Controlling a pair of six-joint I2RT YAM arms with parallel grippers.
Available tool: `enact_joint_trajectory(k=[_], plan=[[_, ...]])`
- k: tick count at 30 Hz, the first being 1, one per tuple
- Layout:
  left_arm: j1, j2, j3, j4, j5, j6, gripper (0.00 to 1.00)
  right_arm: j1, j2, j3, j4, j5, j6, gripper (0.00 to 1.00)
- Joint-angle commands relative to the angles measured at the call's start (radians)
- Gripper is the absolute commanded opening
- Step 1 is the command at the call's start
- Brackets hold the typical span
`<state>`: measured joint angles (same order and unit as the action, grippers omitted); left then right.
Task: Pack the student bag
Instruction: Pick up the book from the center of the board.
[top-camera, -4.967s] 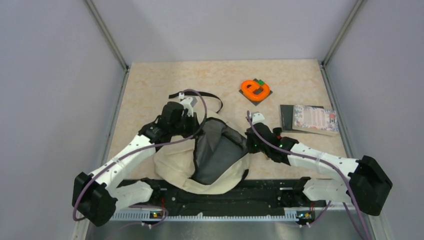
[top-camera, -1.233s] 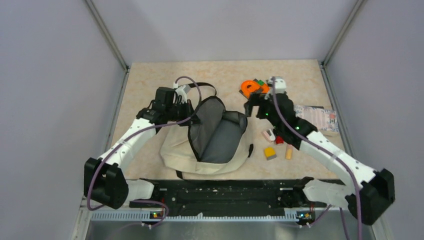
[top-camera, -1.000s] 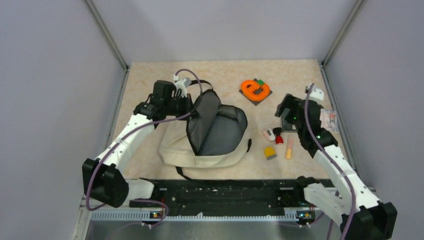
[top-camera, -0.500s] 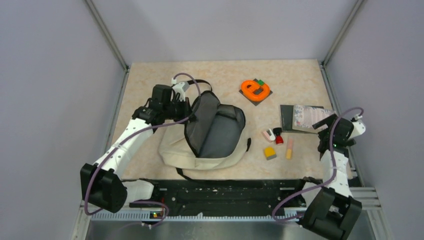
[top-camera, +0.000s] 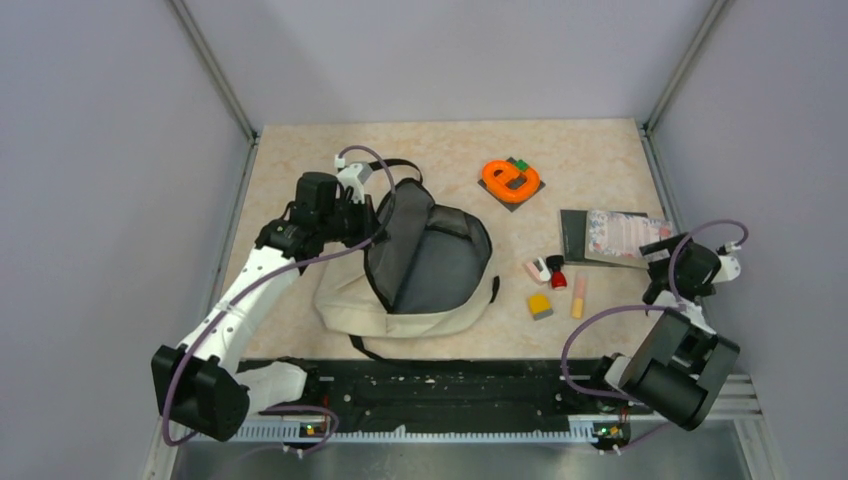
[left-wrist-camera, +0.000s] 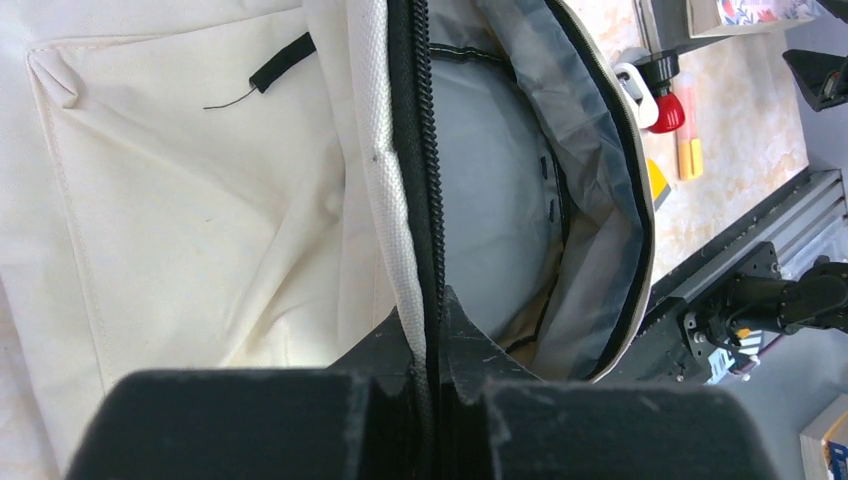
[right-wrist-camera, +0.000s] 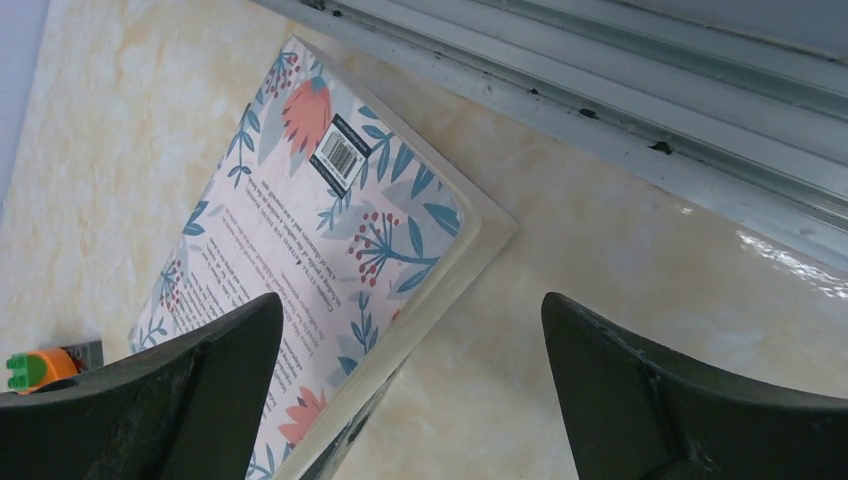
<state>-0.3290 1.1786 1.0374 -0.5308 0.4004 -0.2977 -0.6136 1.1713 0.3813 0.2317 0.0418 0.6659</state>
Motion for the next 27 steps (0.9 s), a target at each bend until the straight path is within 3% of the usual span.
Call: enact_joint_trajectory(k=[1, 14, 18, 27], plan=[[0.007, -0.025, -0.005, 0.067, -0.034, 0.020, 0.00, -0.041, 0.100, 0.003, 0.218, -0.144, 0.014, 0.99], [0.011, -0.005, -0.010, 0.084, -0.054, 0.047, 0.00, -0.058, 0.359, 0.019, 0.420, -0.220, 0.068, 0.94], [0.010, -0.009, -0.010, 0.086, -0.054, 0.057, 0.00, -0.058, 0.394, 0.038, 0.449, -0.239, 0.075, 0.74], [0.011, -0.012, -0.006, 0.077, -0.066, 0.067, 0.00, -0.059, 0.379, 0.065, 0.454, -0.246, 0.062, 0.43]])
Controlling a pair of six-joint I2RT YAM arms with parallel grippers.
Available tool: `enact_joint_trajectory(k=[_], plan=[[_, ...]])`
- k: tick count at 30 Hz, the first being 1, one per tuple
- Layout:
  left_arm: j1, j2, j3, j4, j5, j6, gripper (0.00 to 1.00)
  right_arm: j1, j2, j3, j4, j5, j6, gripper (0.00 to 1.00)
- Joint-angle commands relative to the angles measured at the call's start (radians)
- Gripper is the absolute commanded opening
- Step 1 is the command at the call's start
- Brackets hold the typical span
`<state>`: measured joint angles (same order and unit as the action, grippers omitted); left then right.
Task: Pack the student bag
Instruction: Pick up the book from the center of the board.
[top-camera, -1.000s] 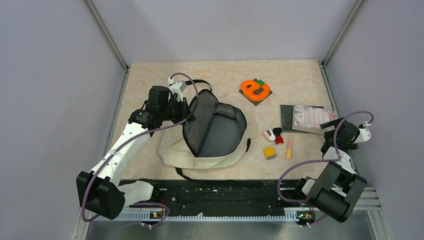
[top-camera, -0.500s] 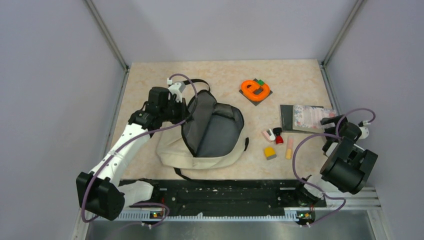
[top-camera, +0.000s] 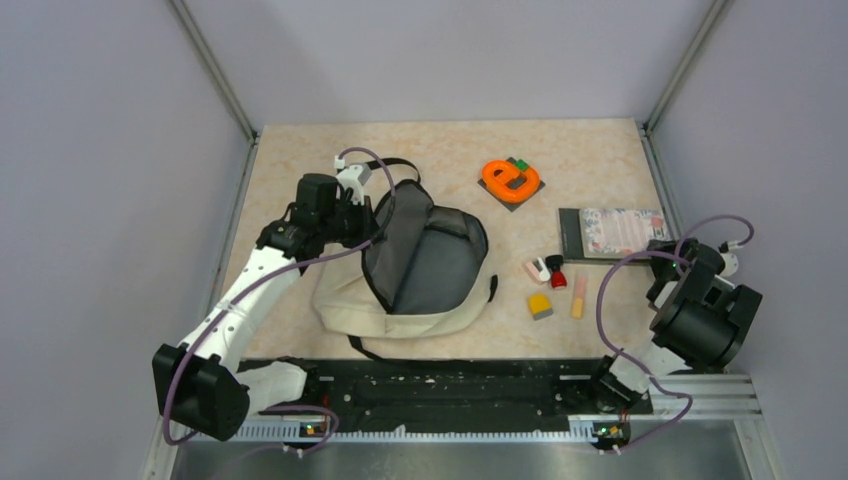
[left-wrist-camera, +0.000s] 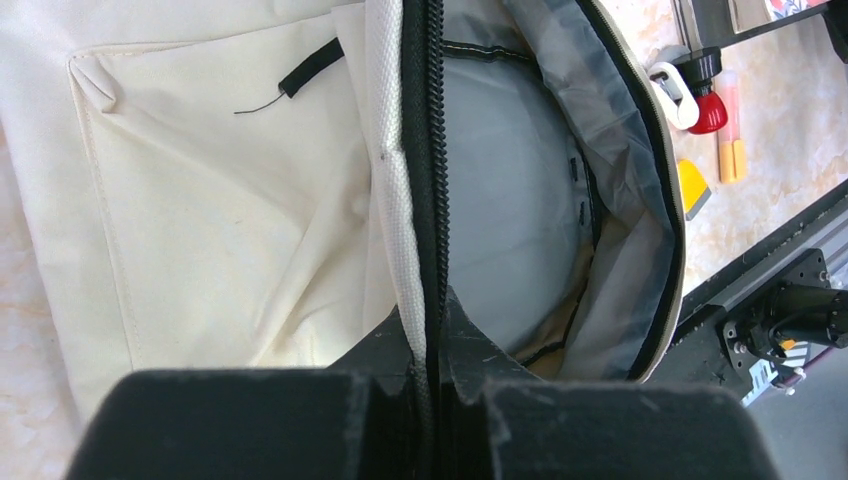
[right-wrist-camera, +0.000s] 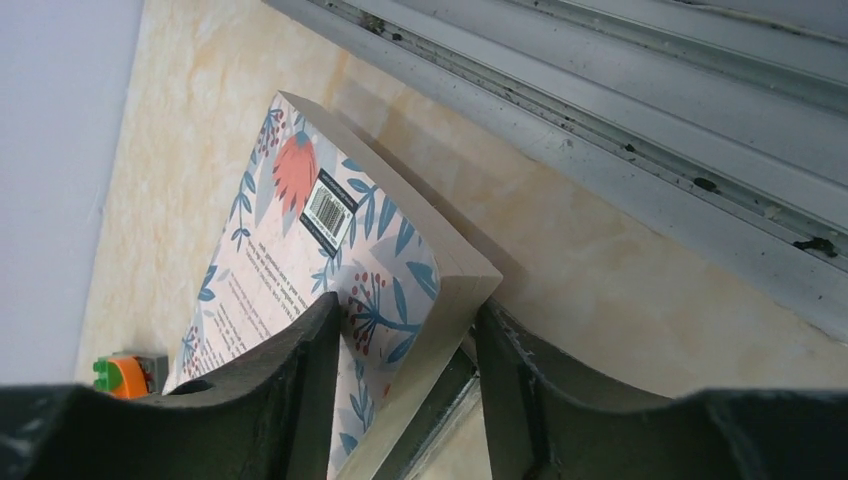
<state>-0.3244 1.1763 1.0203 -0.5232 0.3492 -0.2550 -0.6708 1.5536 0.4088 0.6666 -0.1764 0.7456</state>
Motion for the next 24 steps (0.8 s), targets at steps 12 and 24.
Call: enact_joint_trajectory(k=[12, 24], plan=[[0.008, -0.014, 0.011, 0.064, -0.006, 0.022, 0.00, -0.001, -0.330, 0.030, -0.166, 0.094, -0.175, 0.09], [0.008, -0.036, 0.009, 0.080, 0.026, -0.001, 0.00, 0.112, -0.550, 0.168, -0.440, 0.011, -0.344, 0.00]])
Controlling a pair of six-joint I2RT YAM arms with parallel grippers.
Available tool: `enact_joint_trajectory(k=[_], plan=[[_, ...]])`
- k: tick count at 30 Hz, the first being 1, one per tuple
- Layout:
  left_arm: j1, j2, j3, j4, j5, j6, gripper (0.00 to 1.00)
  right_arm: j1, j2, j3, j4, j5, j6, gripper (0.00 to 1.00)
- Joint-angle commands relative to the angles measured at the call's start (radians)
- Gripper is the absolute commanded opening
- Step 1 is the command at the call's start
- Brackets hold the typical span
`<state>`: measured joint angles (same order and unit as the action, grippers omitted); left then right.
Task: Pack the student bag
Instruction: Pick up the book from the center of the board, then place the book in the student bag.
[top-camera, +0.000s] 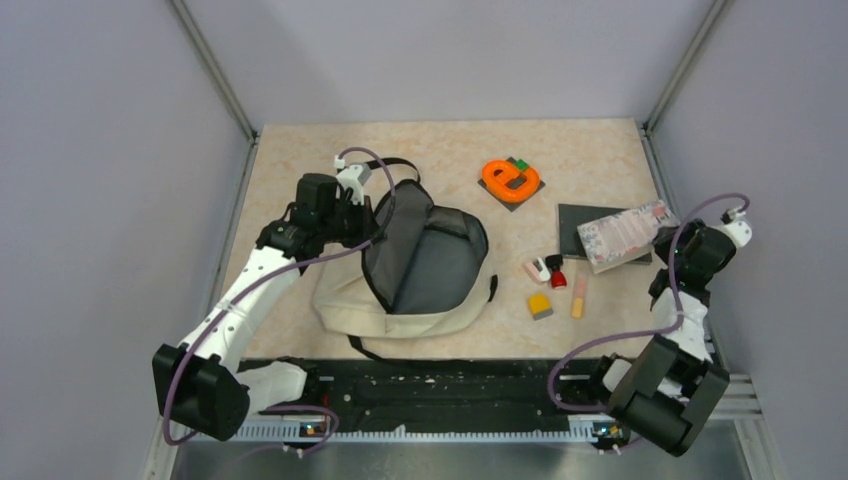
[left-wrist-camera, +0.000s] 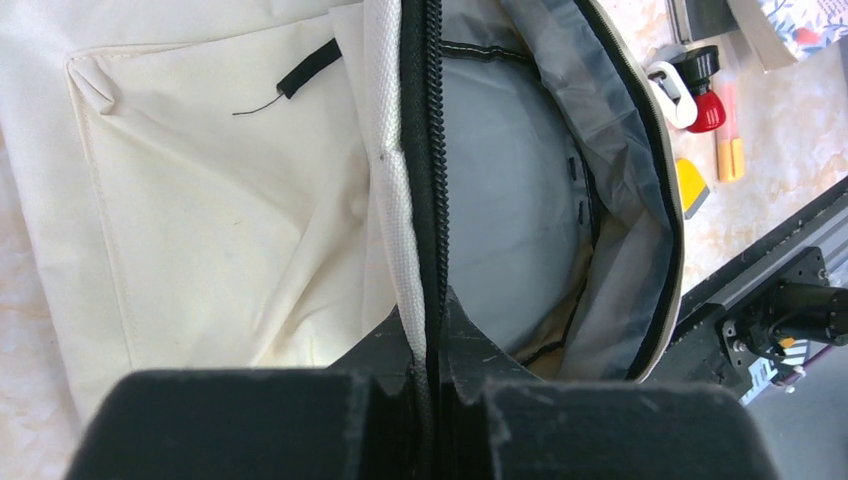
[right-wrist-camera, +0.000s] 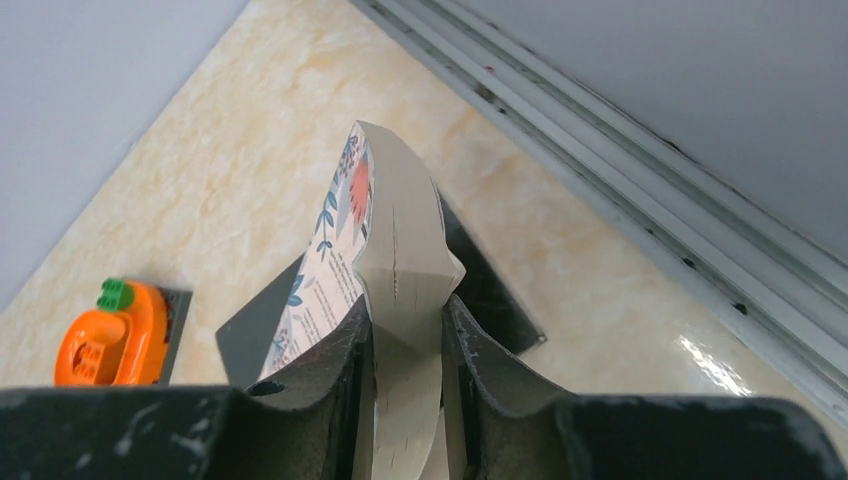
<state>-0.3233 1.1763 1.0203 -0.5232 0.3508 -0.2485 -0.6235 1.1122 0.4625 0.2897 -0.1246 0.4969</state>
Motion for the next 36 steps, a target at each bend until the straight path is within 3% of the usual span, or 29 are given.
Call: enact_joint_trajectory(k=[1, 10, 17, 26, 30, 36], plan=[[0.007, -0.041, 0.007, 0.086, 0.031, -0.011, 0.00, 0.079, -0.133, 0.133, -0.088, -0.044, -0.103, 0.00], [0.009, -0.084, -0.014, 0.124, 0.060, -0.018, 0.00, 0.177, -0.264, 0.338, -0.205, -0.250, -0.035, 0.00], [0.009, -0.095, -0.014, 0.121, 0.070, -0.010, 0.00, 0.402, -0.265, 0.438, -0.258, -0.295, 0.009, 0.00], [0.010, -0.093, -0.014, 0.125, 0.101, -0.009, 0.00, 0.831, -0.218, 0.397, -0.118, -0.076, 0.163, 0.00], [0.011, -0.102, -0.016, 0.138, 0.114, -0.012, 0.00, 1.022, -0.129, 0.361, -0.026, 0.073, 0.186, 0.00], [0.011, -0.116, -0.038, 0.192, 0.190, -0.008, 0.00, 1.202, 0.050, 0.317, 0.091, 0.194, 0.286, 0.00]])
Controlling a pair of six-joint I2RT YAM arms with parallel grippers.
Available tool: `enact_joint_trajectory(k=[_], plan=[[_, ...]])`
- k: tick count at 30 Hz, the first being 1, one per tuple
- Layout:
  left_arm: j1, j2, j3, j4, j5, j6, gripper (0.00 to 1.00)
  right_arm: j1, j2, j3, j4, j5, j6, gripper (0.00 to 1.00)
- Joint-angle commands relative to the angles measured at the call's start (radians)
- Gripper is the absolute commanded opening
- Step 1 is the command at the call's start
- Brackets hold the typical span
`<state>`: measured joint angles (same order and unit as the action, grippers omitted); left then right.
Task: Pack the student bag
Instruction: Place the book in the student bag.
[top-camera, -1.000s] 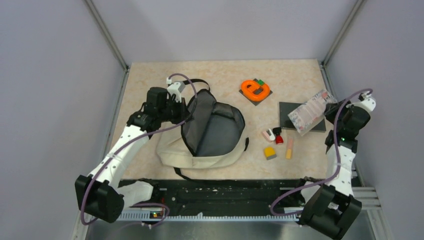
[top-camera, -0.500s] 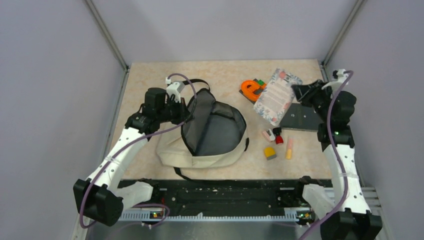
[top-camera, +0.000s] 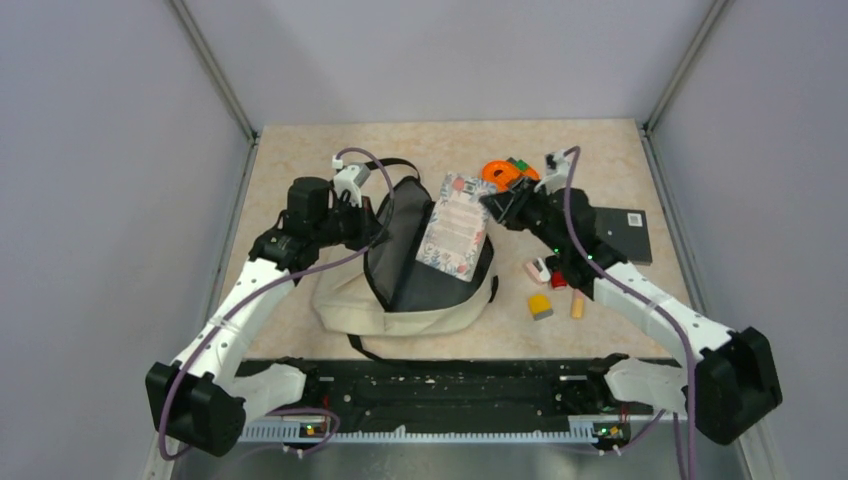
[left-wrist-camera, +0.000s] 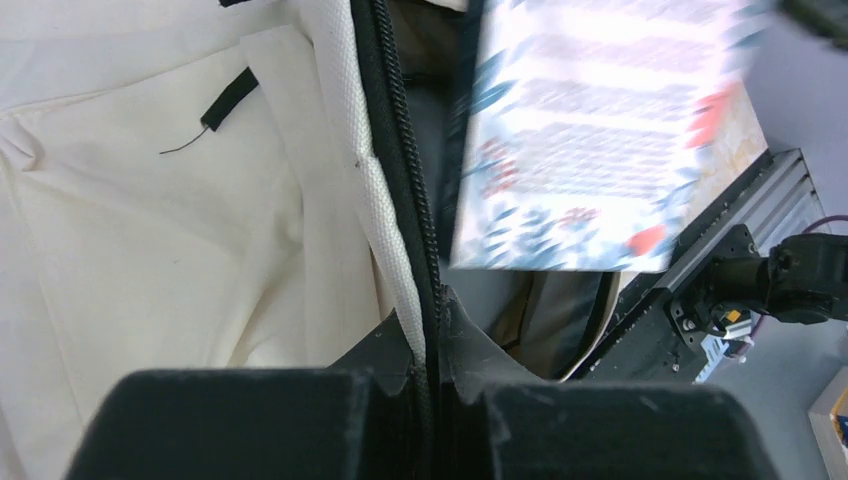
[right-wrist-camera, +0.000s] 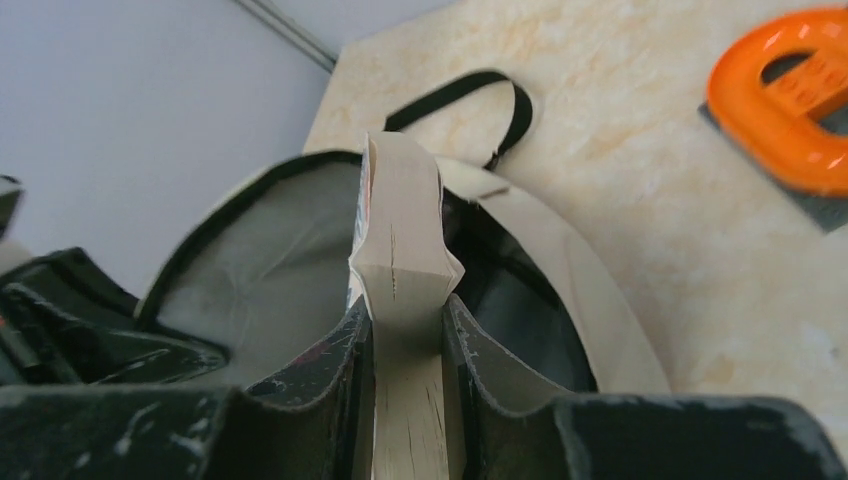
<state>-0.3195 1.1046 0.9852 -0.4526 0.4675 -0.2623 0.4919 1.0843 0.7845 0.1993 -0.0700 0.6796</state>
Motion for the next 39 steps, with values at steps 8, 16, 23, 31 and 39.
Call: enact_joint_trajectory(k=[8, 16, 23, 31, 39], plan=[[0.007, -0.072, -0.024, 0.168, 0.094, 0.002, 0.00, 0.181, 0.209, -0.076, 0.237, 0.200, 0.275, 0.00], [0.005, -0.060, -0.027, 0.187, 0.180, 0.001, 0.00, 0.203, 0.289, -0.112, 0.387, 0.180, 0.439, 0.00], [0.005, -0.063, -0.027, 0.184, 0.178, 0.013, 0.00, 0.203, 0.346, -0.075, 0.474, 0.141, 0.549, 0.00], [0.005, -0.060, -0.025, 0.181, 0.187, 0.015, 0.00, 0.238, 0.449, -0.044, 0.529, 0.133, 0.593, 0.00], [0.005, -0.057, -0.028, 0.187, 0.197, 0.011, 0.00, 0.313, 0.622, 0.055, 0.564, 0.161, 0.585, 0.00]])
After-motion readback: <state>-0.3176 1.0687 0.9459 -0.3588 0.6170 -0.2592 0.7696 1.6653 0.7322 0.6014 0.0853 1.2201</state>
